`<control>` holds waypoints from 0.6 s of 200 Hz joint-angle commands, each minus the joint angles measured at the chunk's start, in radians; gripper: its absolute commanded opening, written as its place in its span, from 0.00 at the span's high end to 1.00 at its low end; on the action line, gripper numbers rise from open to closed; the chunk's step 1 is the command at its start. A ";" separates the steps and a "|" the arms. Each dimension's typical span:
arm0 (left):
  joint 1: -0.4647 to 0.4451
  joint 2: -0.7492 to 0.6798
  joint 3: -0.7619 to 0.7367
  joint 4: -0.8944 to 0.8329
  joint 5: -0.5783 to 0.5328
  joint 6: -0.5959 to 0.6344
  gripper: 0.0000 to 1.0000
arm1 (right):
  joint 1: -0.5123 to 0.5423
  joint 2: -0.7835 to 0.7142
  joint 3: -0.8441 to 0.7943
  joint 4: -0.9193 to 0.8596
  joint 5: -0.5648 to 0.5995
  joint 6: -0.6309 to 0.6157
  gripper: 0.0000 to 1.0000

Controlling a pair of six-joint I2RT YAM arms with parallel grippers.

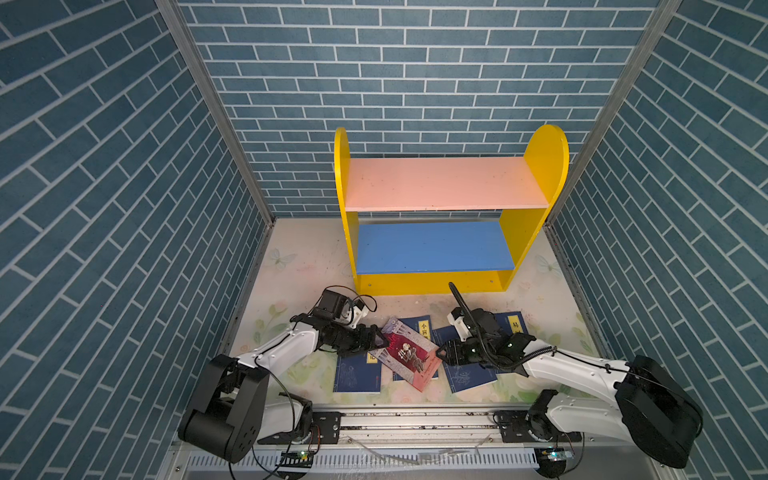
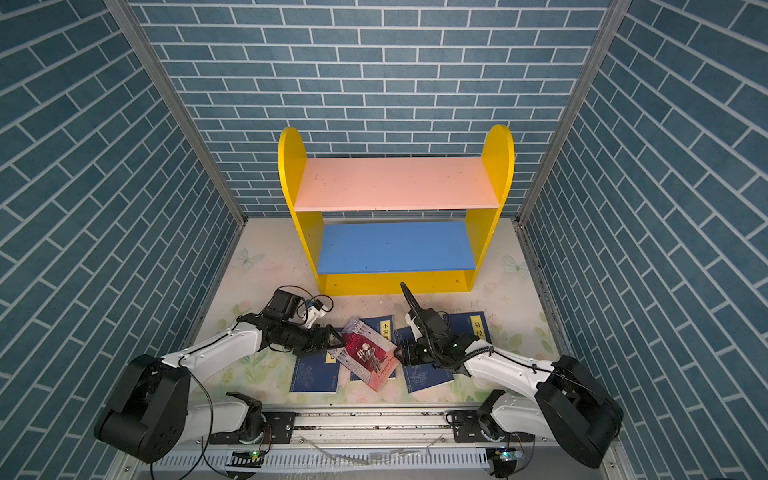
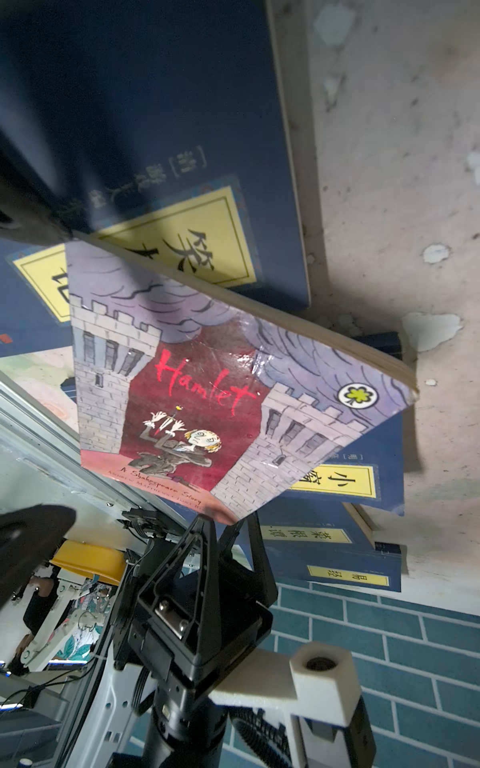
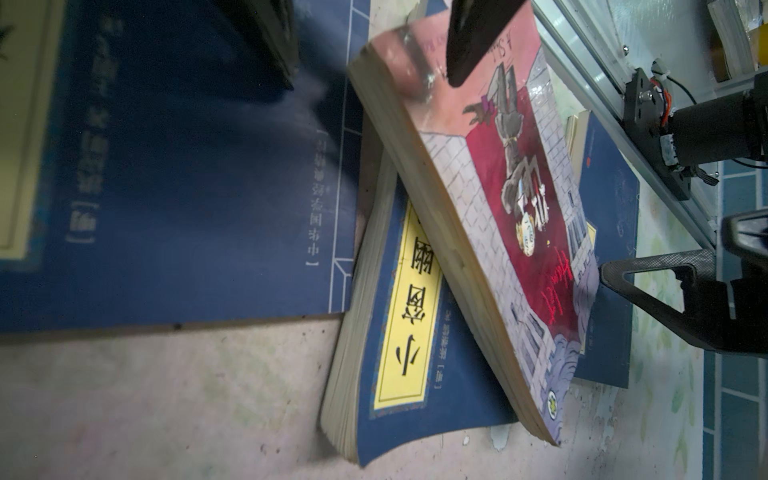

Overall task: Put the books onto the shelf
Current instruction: 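Lower both grippers to the Hamlet paperback's edges on the book pile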

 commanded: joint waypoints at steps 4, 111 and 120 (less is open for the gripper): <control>-0.009 0.023 0.012 0.025 -0.027 0.056 0.02 | 0.007 0.030 -0.003 0.060 -0.042 0.053 0.42; -0.009 0.016 0.158 -0.141 -0.104 0.081 0.05 | 0.006 -0.163 0.030 -0.062 0.032 -0.028 0.45; -0.009 -0.011 0.111 -0.121 -0.096 0.066 0.05 | 0.006 -0.168 0.036 -0.059 0.006 -0.046 0.44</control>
